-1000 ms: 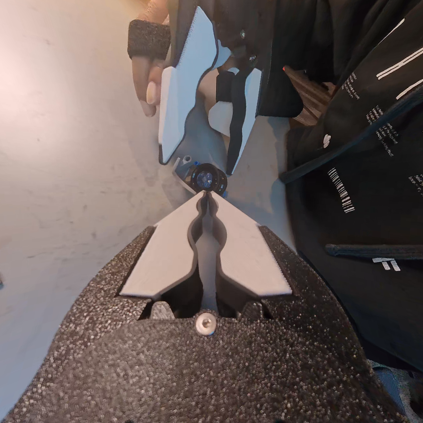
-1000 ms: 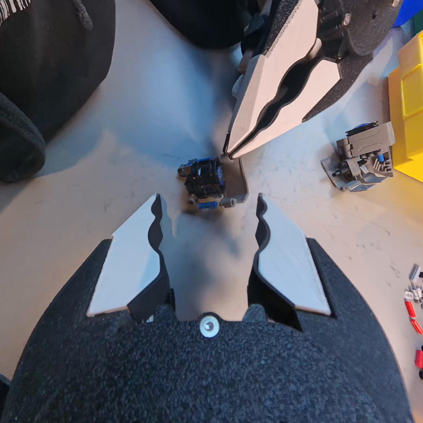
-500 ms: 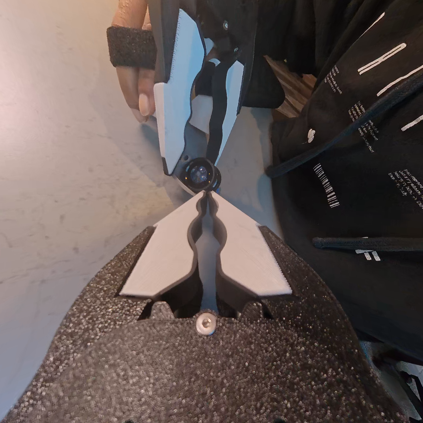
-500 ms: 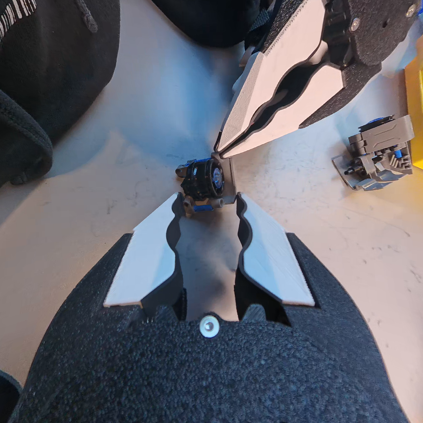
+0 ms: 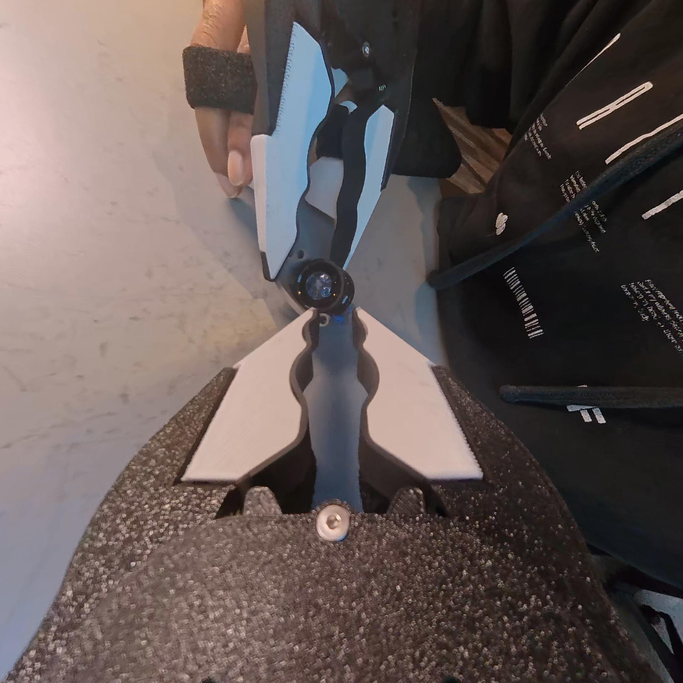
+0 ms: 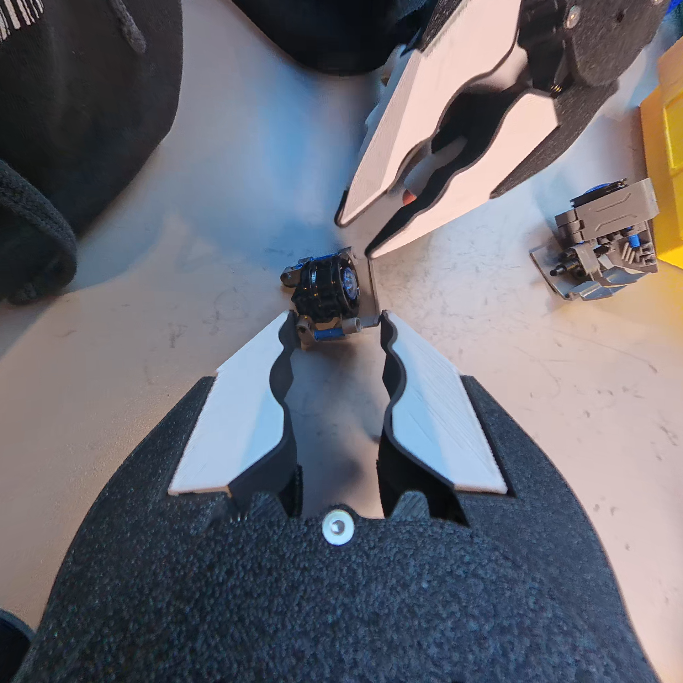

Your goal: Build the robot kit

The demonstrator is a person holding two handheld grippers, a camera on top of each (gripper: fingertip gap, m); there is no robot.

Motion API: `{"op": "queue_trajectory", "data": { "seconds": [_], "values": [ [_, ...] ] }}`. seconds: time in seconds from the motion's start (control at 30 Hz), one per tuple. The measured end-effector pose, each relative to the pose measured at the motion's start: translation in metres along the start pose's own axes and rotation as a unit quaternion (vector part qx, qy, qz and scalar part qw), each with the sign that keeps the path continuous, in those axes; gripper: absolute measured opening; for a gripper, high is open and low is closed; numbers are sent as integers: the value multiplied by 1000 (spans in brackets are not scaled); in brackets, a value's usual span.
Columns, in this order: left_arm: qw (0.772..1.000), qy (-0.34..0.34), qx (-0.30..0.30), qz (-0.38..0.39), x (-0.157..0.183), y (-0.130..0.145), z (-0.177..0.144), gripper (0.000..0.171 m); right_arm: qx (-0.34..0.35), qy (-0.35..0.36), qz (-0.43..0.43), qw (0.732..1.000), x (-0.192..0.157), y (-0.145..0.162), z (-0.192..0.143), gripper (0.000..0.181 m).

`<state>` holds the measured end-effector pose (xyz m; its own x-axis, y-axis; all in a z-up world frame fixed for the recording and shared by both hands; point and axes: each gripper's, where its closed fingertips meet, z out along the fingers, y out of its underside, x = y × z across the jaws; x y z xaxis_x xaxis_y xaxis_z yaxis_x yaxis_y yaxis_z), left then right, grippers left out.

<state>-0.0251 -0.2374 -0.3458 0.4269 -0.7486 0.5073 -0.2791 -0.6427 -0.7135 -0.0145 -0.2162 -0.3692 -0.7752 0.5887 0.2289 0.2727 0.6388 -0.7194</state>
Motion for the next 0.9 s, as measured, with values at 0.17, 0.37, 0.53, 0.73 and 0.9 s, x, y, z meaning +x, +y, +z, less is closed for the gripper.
{"op": "queue_trajectory", "data": {
  "seconds": [0.17,0.37,0.53,0.73,0.9],
  "values": [
    [997,-77,4,30,-8,-1,-9,28,0,6,2,1000,1,0,0,46],
    [981,-176,-32,82,-18,9,16,56,-3,24,17,1000,5,1,0,46],
    [963,-228,-58,134,-25,9,26,58,-12,44,42,998,11,5,-1,46],
    [950,-255,-55,169,-30,4,26,54,-15,67,60,996,13,6,-2,46],
    [943,-264,-52,194,-30,3,25,54,-13,77,62,995,13,6,-3,46]
  ]
}}
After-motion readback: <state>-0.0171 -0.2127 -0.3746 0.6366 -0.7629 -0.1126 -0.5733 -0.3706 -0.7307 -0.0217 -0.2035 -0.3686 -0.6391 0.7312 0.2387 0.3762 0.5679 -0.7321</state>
